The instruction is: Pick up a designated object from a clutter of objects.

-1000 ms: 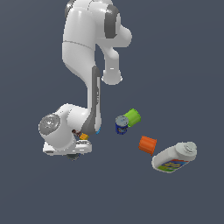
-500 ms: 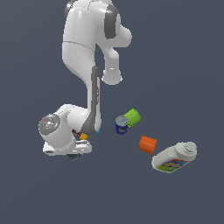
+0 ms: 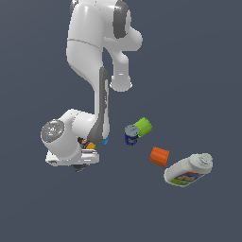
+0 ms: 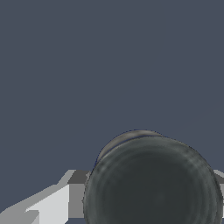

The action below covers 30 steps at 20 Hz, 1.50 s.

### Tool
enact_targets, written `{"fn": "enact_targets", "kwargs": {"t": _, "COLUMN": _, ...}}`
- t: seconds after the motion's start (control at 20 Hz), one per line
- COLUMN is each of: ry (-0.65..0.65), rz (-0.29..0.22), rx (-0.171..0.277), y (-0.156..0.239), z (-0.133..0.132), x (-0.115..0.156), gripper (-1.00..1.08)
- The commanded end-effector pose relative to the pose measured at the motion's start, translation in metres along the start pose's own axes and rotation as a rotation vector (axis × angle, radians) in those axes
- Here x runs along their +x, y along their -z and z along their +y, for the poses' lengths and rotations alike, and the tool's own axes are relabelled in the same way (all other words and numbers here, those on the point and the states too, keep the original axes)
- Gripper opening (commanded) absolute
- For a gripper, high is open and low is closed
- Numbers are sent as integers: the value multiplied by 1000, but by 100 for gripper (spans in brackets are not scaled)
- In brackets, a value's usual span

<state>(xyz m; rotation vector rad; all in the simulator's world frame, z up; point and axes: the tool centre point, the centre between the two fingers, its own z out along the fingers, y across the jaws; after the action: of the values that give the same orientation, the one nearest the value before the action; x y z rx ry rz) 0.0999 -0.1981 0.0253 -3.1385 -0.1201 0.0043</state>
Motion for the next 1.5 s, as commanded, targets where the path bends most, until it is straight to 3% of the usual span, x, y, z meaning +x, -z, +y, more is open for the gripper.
{"fn": "enact_targets", "kwargs": {"t": 0.0, "ry": 0, "rz": 2, "rx": -1, "y": 10, "z": -1, "x": -2, "gripper": -100}}
{"fn": "enact_targets", "kwargs": {"t": 0.45, "ry": 0, "rz": 2, "rx": 0, "y": 69, "z": -9, "x": -22, "gripper": -100}}
{"fn": "enact_targets", "kwargs": {"t": 1.45, "ry": 0, "rz": 3, "rx": 0, "y": 274, "z": -34, "x": -86, "gripper": -100}}
